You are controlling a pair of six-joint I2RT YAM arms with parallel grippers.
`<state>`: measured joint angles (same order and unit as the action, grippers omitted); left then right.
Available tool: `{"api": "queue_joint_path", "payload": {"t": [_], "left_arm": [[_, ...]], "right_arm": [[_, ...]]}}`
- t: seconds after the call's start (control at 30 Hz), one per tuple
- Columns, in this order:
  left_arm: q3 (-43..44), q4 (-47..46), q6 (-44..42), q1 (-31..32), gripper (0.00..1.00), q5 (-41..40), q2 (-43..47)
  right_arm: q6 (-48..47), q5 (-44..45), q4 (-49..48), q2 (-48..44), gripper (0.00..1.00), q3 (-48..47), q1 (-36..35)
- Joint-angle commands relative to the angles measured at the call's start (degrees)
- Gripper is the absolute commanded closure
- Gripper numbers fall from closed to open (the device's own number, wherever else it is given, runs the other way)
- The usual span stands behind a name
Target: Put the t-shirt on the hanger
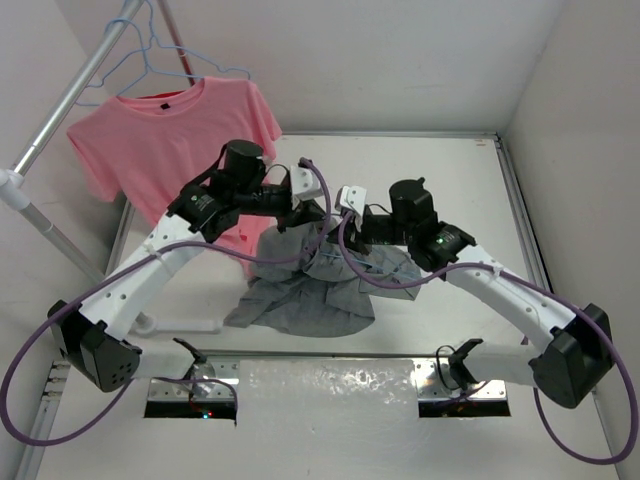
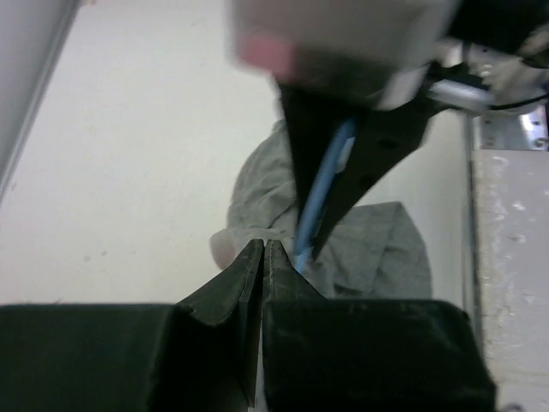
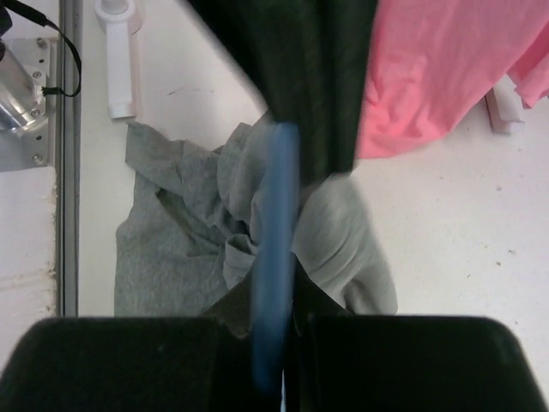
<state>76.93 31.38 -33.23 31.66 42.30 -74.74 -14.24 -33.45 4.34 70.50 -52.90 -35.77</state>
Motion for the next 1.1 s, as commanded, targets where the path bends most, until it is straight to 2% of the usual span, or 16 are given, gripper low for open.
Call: {"api": "queue_joint_path", "payload": {"t": [0.0,0.1,0.2,0.4,0.47,0.57,0.6,0.67,0.7,0.73,0.77,0.9,1.07], "left_arm": [[2.44,3.42,-0.78,4.80,1.00,0.95,0.12],[-0.10,2.91,-0.78,6.66,1.00,-0.03,0.56],[-4.49,-1.04,-0.43,6.75,1.00,-4.32,0.30],[-12.67,-4.57,-1.04,6.57,1.00,-8.29,-2.60],[-12.85,-3.35,-1.92,6.57,0.98,-8.29,-4.53],[-11.80,-0.44,-1.58,6.40,0.68,-9.69,-6.56],[-11.10,0.34,-1.48,6.05,0.51,-10.91,-6.73],[-10.75,0.44,-0.96,4.82,0.35,-11.28,-6.65],[-10.48,0.44,-0.78,3.94,0.21,-10.84,-6.30],[-9.96,0.61,-0.69,1.67,0.12,-9.10,-5.69],[-9.00,1.66,-1.13,-0.26,0.08,-8.21,-5.42],[-6.88,6.05,-4.73,-4.40,0.06,-6.27,-3.31],[-6.96,15.00,-16.58,-5.91,0.08,-6.54,0.91]], "right_arm": [[-1.06,-2.32,-3.54,-1.94,1.00,0.43,-0.18],[0.61,-3.19,-9.68,-2.65,1.00,3.85,-0.18],[2.81,-4.95,-15.92,-2.47,1.00,10.51,-0.18],[12.39,-7.24,-38.83,2.09,1.00,22.73,-0.09],[13.36,-6.63,-41.68,4.46,1.00,24.25,-0.09],[13.80,-7.15,-43.79,8.49,1.00,24.34,-0.18],[13.80,-7.33,-45.37,9.56,1.00,24.08,-0.18],[17.05,-7.85,-47.92,11.76,1.00,24.25,-0.18],[17.66,-8.12,-48.89,13.42,1.00,24.43,0.00],[18.45,-8.21,-50.29,14.13,1.00,24.43,0.17],[18.81,-8.21,-50.91,15.01,1.00,24.69,0.52],[19.60,-8.03,-51.36,15.98,1.00,24.43,1.40],[19.86,-8.03,-49.96,16.95,1.00,23.38,1.40]]}}
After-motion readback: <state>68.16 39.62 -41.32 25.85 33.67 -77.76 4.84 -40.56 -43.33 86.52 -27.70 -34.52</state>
